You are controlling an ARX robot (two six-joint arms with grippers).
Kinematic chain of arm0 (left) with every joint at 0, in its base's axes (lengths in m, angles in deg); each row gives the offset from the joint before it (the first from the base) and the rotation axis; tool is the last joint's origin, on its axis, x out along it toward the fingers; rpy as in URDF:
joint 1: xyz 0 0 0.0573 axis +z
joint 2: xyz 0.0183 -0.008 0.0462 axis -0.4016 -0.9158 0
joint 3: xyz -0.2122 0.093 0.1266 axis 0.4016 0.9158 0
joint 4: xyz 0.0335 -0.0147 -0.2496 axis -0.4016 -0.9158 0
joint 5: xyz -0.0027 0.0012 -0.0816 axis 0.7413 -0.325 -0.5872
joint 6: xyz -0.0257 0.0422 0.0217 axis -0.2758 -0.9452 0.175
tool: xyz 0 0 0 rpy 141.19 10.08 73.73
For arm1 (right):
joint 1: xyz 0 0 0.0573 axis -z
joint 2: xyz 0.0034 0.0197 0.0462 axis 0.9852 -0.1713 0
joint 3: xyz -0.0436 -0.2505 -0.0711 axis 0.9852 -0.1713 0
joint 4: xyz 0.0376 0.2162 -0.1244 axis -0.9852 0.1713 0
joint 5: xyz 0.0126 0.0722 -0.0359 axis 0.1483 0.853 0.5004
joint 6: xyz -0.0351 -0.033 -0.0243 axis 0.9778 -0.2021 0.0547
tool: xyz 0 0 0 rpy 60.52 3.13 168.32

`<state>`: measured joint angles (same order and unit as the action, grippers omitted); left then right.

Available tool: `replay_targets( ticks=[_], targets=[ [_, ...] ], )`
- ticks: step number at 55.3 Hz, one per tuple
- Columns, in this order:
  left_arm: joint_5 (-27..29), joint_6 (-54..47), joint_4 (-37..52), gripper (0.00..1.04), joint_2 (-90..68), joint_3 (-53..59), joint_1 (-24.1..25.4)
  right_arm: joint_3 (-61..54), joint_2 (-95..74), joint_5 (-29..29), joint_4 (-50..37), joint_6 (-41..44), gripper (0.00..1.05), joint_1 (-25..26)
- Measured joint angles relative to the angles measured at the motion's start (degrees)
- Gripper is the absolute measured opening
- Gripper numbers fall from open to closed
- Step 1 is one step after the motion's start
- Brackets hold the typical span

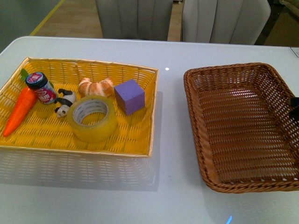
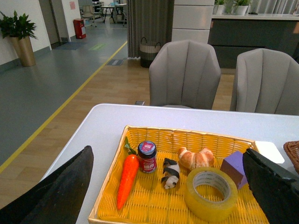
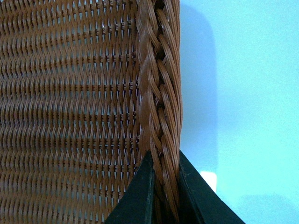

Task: Move tape to another basket

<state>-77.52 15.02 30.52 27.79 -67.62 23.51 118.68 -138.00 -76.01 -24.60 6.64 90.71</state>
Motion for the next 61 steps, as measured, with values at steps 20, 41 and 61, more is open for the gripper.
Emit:
replay_targets(
  ticks=[20,41,61],
  targets=[
    [0.00,0.00,0.00,0.96,0.00,0.00,0.00,-0.33,-0.90,-2.36,-0.57,-11.04,0.06,-6.71],
    [0.00,0.00,0.00,0.96,0.00,0.00,0.00,-2.27,-0.76,-3.96,-4.13,-8.33,0.49,-6.58],
    [0.00,0.00,0.00,0.96,0.00,0.00,0.00,-15.76,22.53,-2.01,-14.49,-1.18,0.95,1.53]
  ],
)
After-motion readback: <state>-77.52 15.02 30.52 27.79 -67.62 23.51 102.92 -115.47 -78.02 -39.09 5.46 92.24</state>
